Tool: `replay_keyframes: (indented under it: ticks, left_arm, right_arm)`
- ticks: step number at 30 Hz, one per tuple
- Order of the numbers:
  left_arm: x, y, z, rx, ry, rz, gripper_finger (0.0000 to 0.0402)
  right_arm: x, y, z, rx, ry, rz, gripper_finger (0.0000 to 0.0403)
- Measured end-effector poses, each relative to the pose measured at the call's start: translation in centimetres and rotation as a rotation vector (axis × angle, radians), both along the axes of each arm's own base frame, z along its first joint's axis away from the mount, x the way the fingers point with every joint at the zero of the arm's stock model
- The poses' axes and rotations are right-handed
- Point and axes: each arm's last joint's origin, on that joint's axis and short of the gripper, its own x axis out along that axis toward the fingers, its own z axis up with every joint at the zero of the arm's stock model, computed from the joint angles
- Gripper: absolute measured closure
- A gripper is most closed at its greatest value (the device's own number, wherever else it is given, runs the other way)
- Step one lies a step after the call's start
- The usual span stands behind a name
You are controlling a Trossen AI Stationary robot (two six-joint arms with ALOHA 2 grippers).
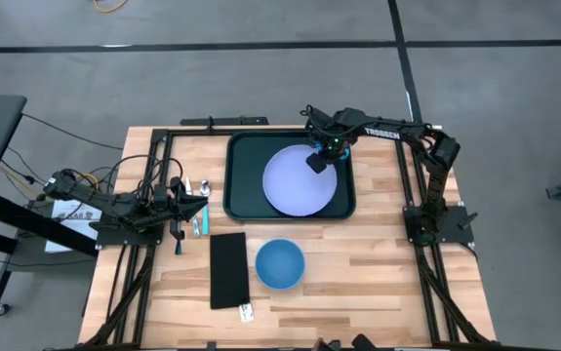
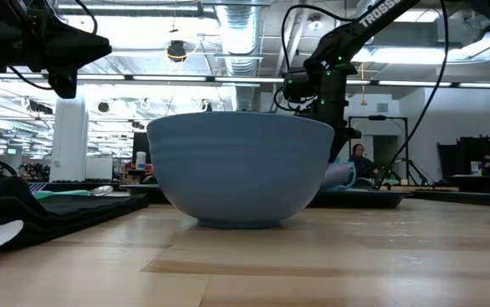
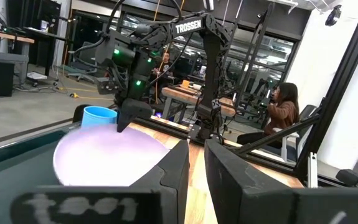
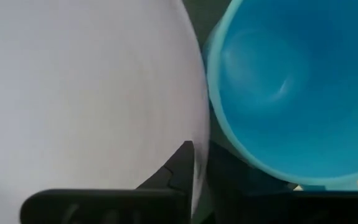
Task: Set up tray
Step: Put the purple plate in the center of the black tray, then put the blue bowl on top of the purple plate
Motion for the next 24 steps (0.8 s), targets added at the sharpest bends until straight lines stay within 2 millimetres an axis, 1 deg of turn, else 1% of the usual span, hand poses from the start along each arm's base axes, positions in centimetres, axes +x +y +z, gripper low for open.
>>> replay_keyframes:
  ticks: [6, 17, 21, 24]
  left_arm:
    - [0.0, 0.0, 0.0, -0.004, -0.001, -0.001, 0.036]
    - [0.0, 0.0, 0.0, -0.006, -0.001, -0.001, 0.036]
    - [0.0, 0.0, 0.0, -0.006, -0.001, -0.001, 0.036]
    - [0.0, 0.0, 0.0, -0.006, -0.001, -0.001, 0.036]
  right_arm:
    - [0.02, 0.02, 0.0, -0.001, 0.0, 0.018, 0.0352]
    - [0.01, 0.07, 0.0, 0.002, 0.002, 0.046, 0.0349]
    - [0.15, 0.36, -0.01, 0.003, 0.006, 0.079, 0.0349]
    - [0.44, 0.99, -0.02, 0.005, 0.016, 0.119, 0.0349]
